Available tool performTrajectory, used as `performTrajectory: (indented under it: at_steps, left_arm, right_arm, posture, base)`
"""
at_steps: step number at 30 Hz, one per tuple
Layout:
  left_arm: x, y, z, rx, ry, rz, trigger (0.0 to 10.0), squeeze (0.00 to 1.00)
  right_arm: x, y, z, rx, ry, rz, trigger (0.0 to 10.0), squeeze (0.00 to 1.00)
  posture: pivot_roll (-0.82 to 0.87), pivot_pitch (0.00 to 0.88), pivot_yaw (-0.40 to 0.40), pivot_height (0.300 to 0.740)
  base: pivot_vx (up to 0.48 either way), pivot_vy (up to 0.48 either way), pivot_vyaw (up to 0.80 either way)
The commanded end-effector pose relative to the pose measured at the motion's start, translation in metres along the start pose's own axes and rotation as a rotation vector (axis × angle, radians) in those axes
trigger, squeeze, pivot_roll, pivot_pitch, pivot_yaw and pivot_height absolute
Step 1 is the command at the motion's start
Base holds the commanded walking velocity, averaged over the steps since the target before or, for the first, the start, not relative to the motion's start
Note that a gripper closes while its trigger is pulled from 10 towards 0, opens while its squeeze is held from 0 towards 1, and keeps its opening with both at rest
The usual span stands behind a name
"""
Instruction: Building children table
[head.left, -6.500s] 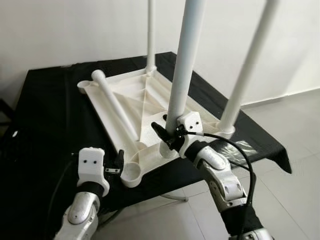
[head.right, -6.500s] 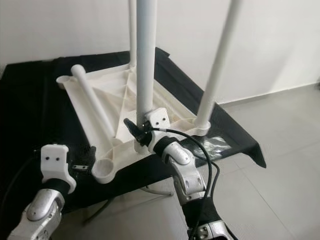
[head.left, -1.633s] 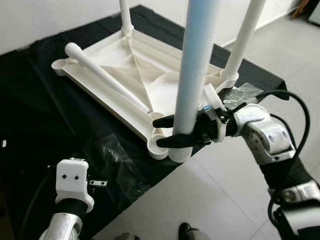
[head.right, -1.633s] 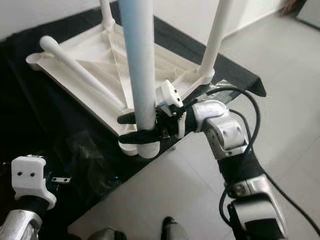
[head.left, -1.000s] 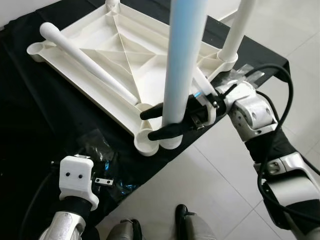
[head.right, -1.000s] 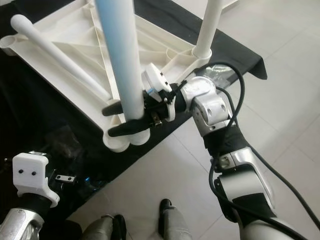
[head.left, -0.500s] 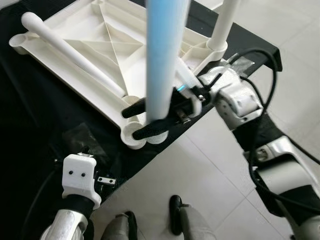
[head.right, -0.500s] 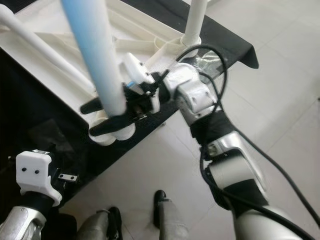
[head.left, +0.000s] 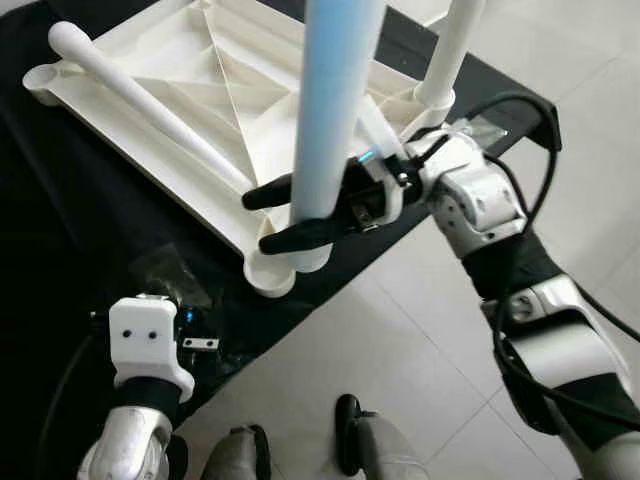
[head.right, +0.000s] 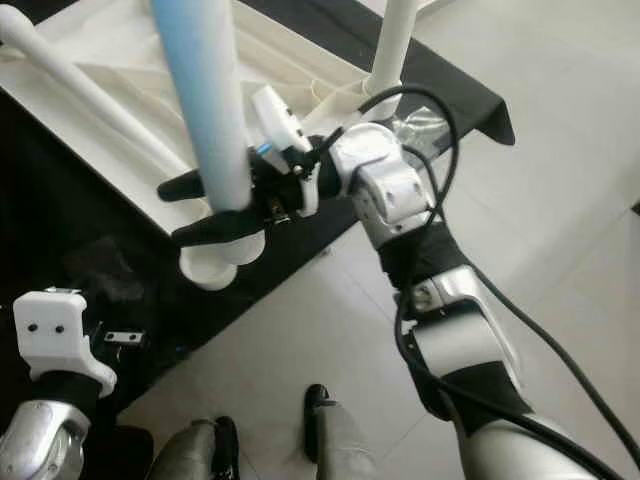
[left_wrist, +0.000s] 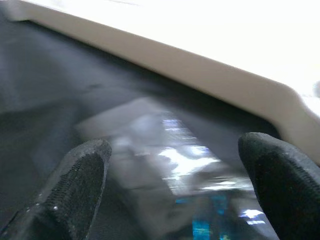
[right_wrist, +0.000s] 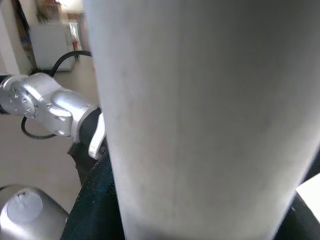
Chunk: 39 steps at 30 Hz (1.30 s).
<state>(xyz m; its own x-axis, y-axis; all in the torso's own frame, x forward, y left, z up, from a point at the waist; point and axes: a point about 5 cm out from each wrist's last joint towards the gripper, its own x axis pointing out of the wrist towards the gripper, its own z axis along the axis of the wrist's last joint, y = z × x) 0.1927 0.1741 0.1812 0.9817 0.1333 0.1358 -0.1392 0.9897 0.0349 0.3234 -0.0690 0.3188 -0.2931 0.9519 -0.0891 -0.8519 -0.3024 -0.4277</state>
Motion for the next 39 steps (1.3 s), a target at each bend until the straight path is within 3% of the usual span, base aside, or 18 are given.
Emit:
performTrajectory:
  at_steps: [1, 9, 19, 28, 39]
  left_arm:
    - [0.002, 0.007, -0.004, 0.007, 0.010, 0.041, 10.0, 0.00]
    - [0.001, -0.005, -0.004, 0.008, 0.006, -0.024, 10.0, 0.00]
    - [-0.007, -0.002, -0.006, 0.036, 0.033, -0.032, 10.0, 0.00]
    - [-0.018, -0.001, -0.009, 0.029, 0.082, -0.052, 10.0, 0.00]
    - [-0.026, -0.002, -0.005, 0.027, 0.094, -0.080, 10.0, 0.00]
  right_arm:
    - [0.001, 0.003, 0.004, -0.024, -0.002, 0.025, 10.0, 0.00]
    - [-0.006, 0.004, 0.002, -0.027, 0.061, 0.062, 10.0, 0.00]
    - [-0.009, 0.018, -0.010, 0.038, 0.103, 0.099, 10.0, 0.00]
    - [-0.017, 0.015, -0.024, 0.095, 0.125, 0.061, 10.0, 0.00]
    - [-0.013, 0.010, -0.022, 0.085, 0.146, 0.090, 10.0, 0.00]
  posture:
    - [0.03, 0.256, -0.050, 0.740]
    - [0.03, 0.246, -0.041, 0.740]
    - [0.04, 0.280, -0.033, 0.740]
    - [0.04, 0.341, -0.006, 0.740]
    - [0.05, 0.383, 0.006, 0.740]
  base:
    - [0.000, 0.000, 0.00]
    - [0.000, 0.000, 0.00]
    - [0.000, 0.000, 0.00]
    - [0.000, 0.000, 0.00]
    - [0.000, 0.000, 0.00]
